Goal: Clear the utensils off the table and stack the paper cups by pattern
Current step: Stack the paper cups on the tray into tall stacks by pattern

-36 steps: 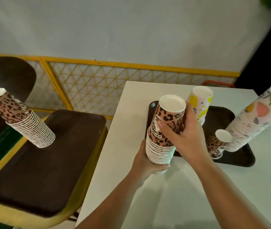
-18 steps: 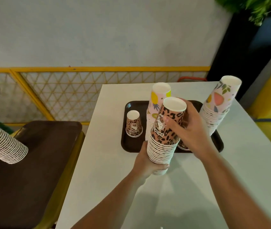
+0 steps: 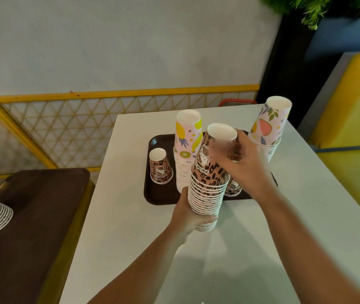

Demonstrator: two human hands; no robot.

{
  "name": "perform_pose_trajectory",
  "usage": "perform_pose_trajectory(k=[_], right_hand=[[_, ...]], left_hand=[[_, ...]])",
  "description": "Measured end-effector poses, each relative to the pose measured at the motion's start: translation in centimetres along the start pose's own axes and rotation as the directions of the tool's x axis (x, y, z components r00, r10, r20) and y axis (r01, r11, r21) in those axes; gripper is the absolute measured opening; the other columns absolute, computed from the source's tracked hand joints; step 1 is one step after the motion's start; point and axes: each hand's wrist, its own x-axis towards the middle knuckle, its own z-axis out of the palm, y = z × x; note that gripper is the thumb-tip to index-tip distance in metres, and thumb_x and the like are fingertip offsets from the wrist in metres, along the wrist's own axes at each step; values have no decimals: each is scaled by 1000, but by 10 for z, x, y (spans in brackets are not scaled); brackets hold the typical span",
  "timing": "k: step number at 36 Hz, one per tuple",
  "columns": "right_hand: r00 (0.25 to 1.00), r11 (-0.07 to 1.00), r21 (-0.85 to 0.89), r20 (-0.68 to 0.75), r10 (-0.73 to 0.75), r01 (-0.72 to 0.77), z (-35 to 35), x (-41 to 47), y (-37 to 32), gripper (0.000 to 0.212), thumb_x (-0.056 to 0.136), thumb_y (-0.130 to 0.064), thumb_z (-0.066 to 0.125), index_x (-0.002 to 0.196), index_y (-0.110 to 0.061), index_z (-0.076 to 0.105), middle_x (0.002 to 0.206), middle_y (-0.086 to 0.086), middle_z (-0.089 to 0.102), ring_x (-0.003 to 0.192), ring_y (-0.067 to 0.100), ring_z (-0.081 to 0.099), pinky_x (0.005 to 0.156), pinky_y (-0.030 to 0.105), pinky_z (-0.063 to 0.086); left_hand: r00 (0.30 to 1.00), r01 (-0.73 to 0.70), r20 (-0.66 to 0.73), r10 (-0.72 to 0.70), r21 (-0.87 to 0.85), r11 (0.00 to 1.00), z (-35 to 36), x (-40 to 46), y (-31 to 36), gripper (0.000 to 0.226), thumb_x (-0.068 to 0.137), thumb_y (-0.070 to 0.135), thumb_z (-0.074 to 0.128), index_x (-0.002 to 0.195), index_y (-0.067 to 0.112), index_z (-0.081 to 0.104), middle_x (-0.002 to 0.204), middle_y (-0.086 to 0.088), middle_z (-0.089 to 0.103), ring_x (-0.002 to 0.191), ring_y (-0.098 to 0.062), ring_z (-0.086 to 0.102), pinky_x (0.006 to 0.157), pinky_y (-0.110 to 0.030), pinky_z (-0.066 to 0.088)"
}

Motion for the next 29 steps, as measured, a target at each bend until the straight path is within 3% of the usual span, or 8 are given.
perform_pose_trajectory(k=[2, 5, 11, 16, 19, 23, 26, 29], right_hand=[[1000, 1000, 15, -19, 5, -5, -2, 2, -1, 50, 75, -31, 72, 121, -20, 54, 106, -10, 63, 101, 7, 61, 83, 26, 54], [999, 999, 49, -44, 14, -12, -5, 4, -1, 48, 76, -32, 70, 120, -20, 54, 107, -6, 65, 101, 7, 62, 85, 34, 55], [989, 986, 166, -139, 44, -21, -13, 16, 0, 62, 67, -54, 64, 116, -18, 56, 103, -8, 67, 100, 8, 64, 84, 38, 55], [949, 919, 393, -300, 97, 30, -29, 29, 0, 52, 69, -46, 60, 104, -8, 60, 96, -1, 69, 91, 14, 67, 75, 31, 53], [893, 902, 429, -420, 162, 38, -37, 37, 10, 47, 74, -43, 58, 106, -8, 59, 97, 1, 70, 91, 14, 67, 73, 29, 54], [844, 992, 96, -522, 120, -82, -32, 37, 40, 56, 80, -39, 62, 127, -13, 49, 118, 3, 62, 102, 8, 58, 80, 15, 48], [879, 989, -96, -473, 56, -115, -20, 28, 67, 64, 76, -40, 68, 131, -15, 45, 123, 5, 57, 110, 19, 55, 88, 33, 49], [900, 967, -213, -434, 36, -141, -9, 21, 88, 63, 78, -30, 71, 131, -8, 44, 123, 12, 55, 111, 28, 54, 90, 39, 48]], left_hand=[[1000, 5, 1, -5, 2, 1000, -1, 1, -1, 92, 51, 9, 90, 128, 29, 44, 119, 9, 62, 113, -14, 57, 93, -38, 51], [1000, 0, 0, 0, 5, 1000, -2, 1, -2, 90, 52, 7, 90, 126, 32, 45, 118, 9, 62, 111, -12, 58, 87, -32, 51], [1000, 8, 6, -8, -9, 1000, -2, 2, -5, 88, 50, 8, 89, 118, 41, 44, 118, 10, 62, 112, -12, 57, 92, -37, 50], [1000, 0, -21, 0, -27, 1000, -2, 4, -7, 81, 46, 14, 88, 109, 45, 47, 116, 11, 64, 111, -10, 59, 92, -37, 51], [999, -8, -35, 7, -45, 999, -2, 4, -8, 83, 43, 17, 87, 111, 46, 46, 118, 11, 63, 110, -9, 59, 92, -36, 52], [999, 1, -46, -4, -64, 998, -4, 5, -9, 93, 42, 19, 88, 120, 44, 45, 118, 11, 64, 111, -10, 59, 92, -36, 52], [999, 10, -49, -13, -64, 998, -4, 5, -9, 93, 44, 18, 88, 121, 45, 43, 118, 12, 64, 111, -10, 59, 87, -31, 51], [999, 11, -44, -14, -75, 997, -5, 5, -9, 91, 42, 20, 87, 117, 47, 44, 117, 11, 64, 111, -12, 60, 89, -35, 52]])
